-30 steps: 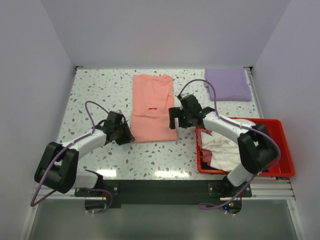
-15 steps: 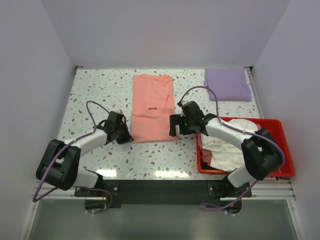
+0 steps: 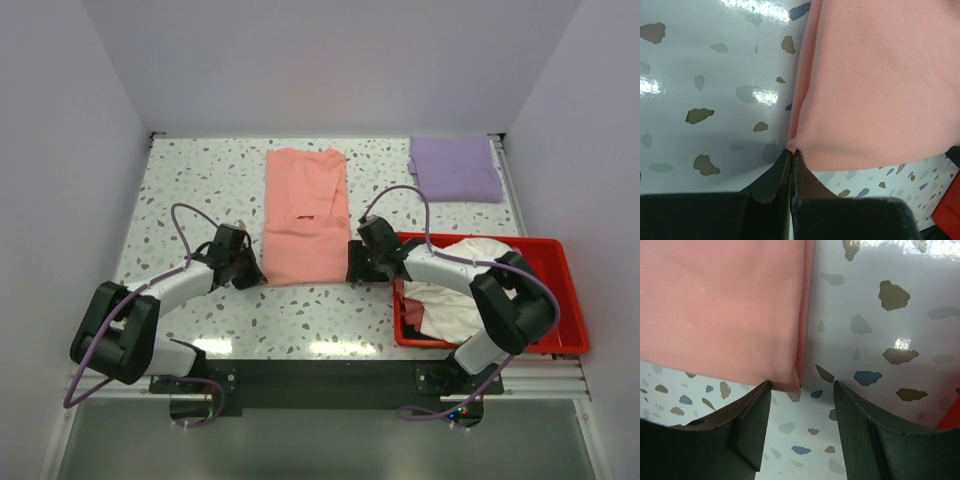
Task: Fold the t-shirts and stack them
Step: Fold the tshirt
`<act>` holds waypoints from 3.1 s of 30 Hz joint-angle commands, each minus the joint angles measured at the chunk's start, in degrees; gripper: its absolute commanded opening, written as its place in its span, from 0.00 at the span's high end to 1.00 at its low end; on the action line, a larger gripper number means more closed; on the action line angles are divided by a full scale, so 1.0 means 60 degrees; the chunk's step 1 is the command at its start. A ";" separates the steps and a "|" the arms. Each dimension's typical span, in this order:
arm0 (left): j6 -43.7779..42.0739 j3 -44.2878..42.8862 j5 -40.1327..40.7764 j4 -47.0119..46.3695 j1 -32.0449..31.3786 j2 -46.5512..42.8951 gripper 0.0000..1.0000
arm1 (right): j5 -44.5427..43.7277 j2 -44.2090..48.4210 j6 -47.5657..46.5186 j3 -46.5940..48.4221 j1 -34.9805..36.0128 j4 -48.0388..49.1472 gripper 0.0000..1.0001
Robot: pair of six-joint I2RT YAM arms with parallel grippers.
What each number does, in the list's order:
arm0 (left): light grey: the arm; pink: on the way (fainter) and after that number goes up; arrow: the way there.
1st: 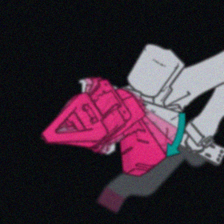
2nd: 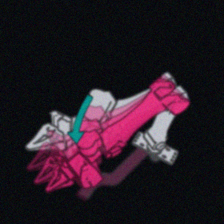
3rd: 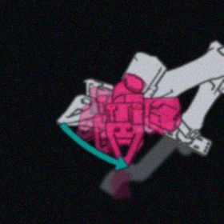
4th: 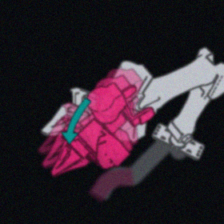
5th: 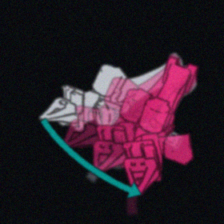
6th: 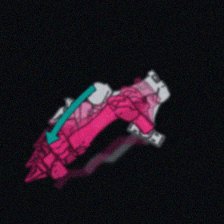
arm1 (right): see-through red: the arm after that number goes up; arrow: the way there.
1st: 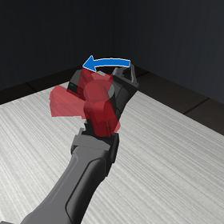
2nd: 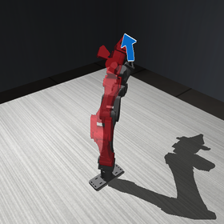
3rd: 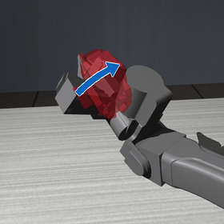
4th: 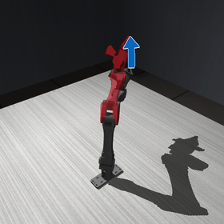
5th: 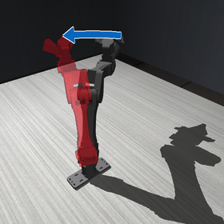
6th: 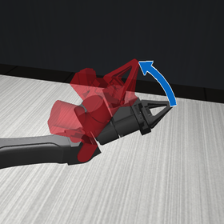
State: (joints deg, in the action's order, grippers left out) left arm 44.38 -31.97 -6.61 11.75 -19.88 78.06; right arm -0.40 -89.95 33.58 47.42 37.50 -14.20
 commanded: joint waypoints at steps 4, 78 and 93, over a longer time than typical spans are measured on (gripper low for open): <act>-0.0116 0.0245 0.0223 0.0518 0.0061 -0.0149 1.00 | -0.0519 0.0022 0.0672 -0.0271 0.0006 0.0885 0.45; 0.0999 -0.4647 0.4517 0.4520 -0.2478 -0.3199 1.00 | 0.0286 0.3714 -0.1950 0.3008 -0.0564 -0.3421 1.00; -0.0512 -0.6508 0.3358 0.3302 -0.0731 -0.0605 1.00 | 0.1722 0.1326 -0.2433 0.4972 -0.1986 -0.2863 1.00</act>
State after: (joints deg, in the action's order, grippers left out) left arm 44.31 -67.83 14.02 34.94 -26.52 73.14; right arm 7.31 -80.47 20.86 73.67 26.98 -33.36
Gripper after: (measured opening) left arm 0.018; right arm 0.019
